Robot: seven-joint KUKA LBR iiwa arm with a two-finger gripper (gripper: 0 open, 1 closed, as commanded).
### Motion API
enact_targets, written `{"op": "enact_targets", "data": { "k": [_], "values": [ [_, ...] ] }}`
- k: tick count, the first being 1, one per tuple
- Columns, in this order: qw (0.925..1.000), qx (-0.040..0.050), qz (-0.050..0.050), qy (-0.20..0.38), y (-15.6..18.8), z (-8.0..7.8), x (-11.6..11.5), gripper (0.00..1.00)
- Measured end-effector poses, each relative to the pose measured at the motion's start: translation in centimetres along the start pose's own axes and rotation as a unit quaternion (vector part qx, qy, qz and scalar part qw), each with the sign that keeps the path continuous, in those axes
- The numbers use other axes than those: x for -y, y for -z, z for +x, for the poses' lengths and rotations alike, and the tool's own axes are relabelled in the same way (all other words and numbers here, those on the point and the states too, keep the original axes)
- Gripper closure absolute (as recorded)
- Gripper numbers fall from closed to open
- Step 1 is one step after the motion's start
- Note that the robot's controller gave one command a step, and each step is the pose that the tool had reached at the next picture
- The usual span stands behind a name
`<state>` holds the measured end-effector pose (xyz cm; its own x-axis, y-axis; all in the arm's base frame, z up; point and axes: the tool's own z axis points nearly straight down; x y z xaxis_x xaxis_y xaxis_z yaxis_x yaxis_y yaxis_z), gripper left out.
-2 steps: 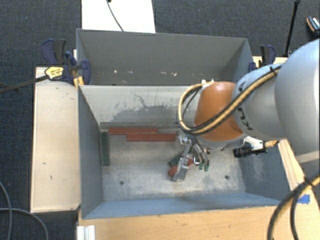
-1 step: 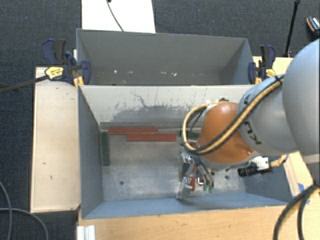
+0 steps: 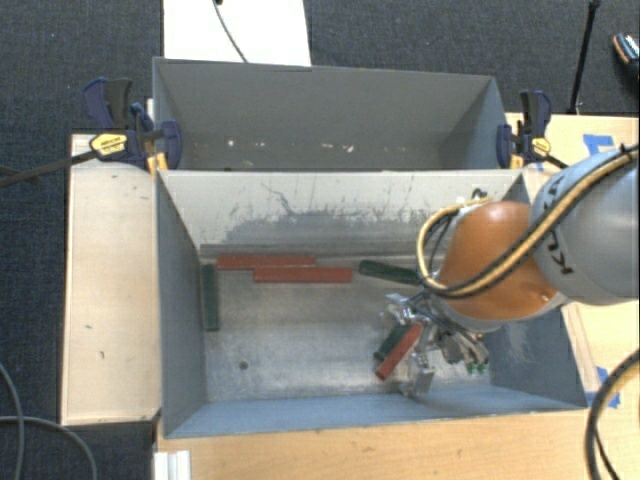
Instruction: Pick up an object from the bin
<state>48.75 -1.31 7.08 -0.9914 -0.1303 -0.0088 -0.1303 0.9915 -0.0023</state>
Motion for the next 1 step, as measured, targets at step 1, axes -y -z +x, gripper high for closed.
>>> {"op": "enact_targets", "data": {
  "k": [1],
  "values": [
    [1.0, -0.0012, -0.001, 0.0, -0.02, 0.06, -0.21, 1.0]
  ]
}}
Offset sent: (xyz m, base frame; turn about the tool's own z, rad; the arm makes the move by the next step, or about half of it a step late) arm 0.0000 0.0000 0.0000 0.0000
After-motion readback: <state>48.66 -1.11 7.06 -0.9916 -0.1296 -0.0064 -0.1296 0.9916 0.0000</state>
